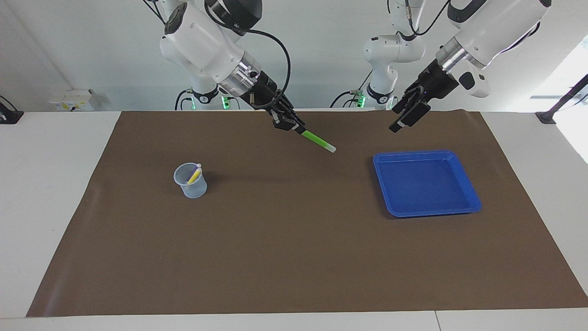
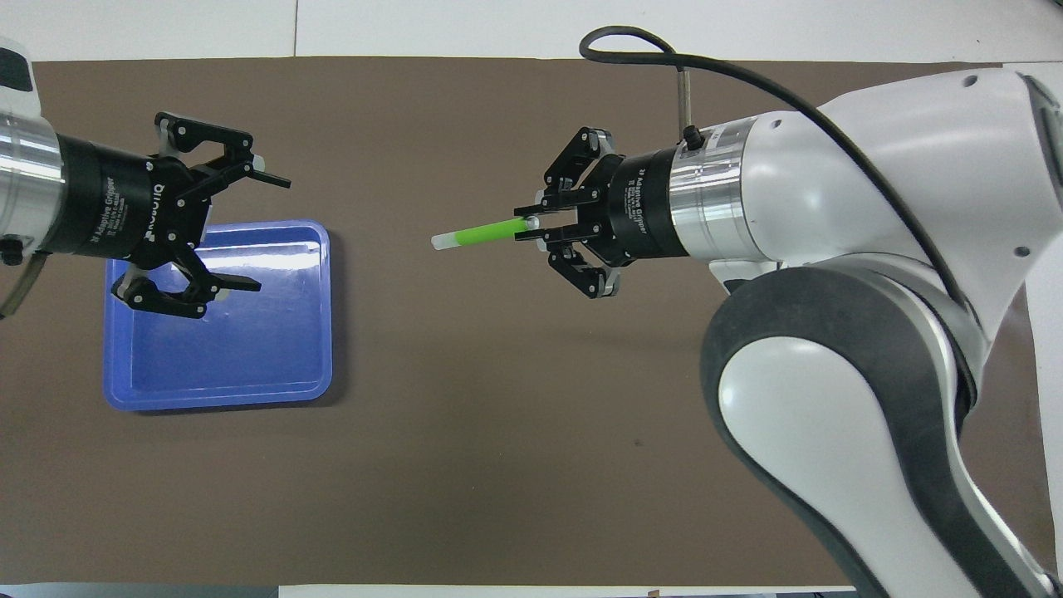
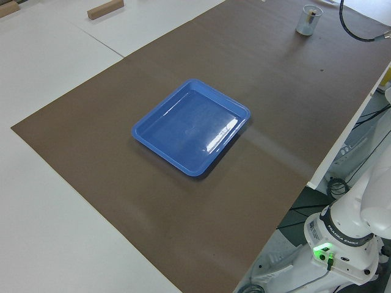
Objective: Right arm passes pens to left for tray arrangement
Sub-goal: 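Lift the green pen with the right gripper while the left gripper approaches, then close the left gripper on the green pen and open the right gripper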
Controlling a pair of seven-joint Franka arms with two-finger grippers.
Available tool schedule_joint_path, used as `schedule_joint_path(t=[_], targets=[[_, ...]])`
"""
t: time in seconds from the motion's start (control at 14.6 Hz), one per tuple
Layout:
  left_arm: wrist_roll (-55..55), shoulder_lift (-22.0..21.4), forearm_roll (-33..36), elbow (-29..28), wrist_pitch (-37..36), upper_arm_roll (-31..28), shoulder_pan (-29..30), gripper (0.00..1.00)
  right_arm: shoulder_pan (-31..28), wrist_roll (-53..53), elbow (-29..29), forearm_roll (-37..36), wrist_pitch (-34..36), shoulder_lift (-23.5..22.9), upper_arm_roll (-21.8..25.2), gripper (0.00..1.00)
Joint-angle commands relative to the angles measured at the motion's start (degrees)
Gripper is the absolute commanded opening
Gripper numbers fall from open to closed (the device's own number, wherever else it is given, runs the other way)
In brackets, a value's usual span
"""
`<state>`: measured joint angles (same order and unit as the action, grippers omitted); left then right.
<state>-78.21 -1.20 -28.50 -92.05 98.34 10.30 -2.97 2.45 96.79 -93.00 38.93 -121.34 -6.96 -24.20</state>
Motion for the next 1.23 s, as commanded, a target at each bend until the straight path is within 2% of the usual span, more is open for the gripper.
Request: schedule_joint_path(t=[0.0,0.21,0.41,0.62,1.16], targets=[[-10.09,-1.61,-1.56,-3.22,4.05,-0.36,-3.08,1.0,-0.51,3.22,0.54,3.16,-2.67,-1.12,-2.07,0.0],[-21.51,-2.66,-3.05,-5.94,9.22,-0.28,-4.94,1.0,-0.51,5.33,0.72,3.43,-2.76,-1.39,-3.31,0.0],[-25.93,-4.5,-6.04,-10.24,12.48,-0.28,-6.07,0.99,-0.43,6.57,0.81,5.28,-2.76,-1.39,-3.48,0.0],[-29.36,-6.35,-6.22,-15.61,21.26,-0.19,-7.84,0.99,-0.43,6.57,0.81,5.19,-2.76,-1.39,-4.54,0.0],[-29.02,-6.53,-6.75,-17.46,23.03,-0.28,-8.81,0.92,-0.34,6.57,0.81,4.58,-2.76,-1.3,-4.63,0.0]])
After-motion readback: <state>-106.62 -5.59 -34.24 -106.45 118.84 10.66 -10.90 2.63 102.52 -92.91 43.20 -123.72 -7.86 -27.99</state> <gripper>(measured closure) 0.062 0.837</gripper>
